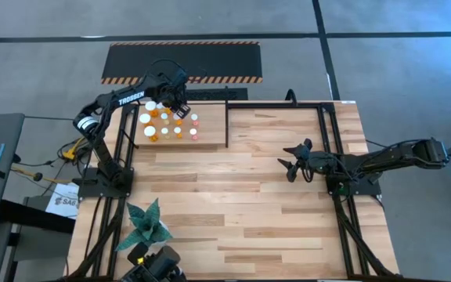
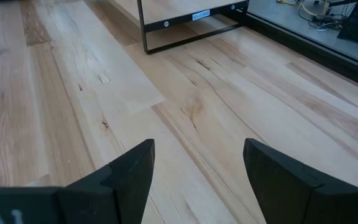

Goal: Pick and place medicine bottles onto shelf by color
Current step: Adjust the pink pill bottle on the shelf

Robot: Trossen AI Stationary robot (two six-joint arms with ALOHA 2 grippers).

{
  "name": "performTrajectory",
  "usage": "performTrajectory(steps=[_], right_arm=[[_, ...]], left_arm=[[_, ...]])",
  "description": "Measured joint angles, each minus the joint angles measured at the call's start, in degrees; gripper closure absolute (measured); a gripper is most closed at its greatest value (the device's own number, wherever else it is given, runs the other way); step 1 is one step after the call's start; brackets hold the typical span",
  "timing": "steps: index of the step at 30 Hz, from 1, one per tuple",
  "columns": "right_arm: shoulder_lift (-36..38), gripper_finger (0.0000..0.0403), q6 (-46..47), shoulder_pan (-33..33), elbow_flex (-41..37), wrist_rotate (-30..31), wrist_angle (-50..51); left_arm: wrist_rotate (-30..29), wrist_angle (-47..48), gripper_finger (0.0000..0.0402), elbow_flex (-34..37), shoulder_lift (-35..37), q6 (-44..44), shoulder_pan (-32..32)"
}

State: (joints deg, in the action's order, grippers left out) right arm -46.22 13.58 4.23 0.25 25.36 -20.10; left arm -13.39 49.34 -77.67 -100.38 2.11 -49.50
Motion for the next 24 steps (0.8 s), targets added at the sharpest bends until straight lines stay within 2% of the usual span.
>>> performTrajectory(steps=[7,13,24], right_arm=[[0.0,0.0132,0.0,0.0,0.0,0.0,0.0],[0.0,0.0132,0.0,0.0,0.0,0.0,0.0],[0.0,0.0132,0.0,0.0,0.0,0.0,0.0]], left_arm=[[-0.4,-0.3,0.0298,-0.5,0.0,-2.3,1.6],[-3.7,-0.4,0.0298,-2.1,0.0,-4.2,5.0],[-3.4,-4.0,0.0298,-2.2,0.0,-4.7,8.8]])
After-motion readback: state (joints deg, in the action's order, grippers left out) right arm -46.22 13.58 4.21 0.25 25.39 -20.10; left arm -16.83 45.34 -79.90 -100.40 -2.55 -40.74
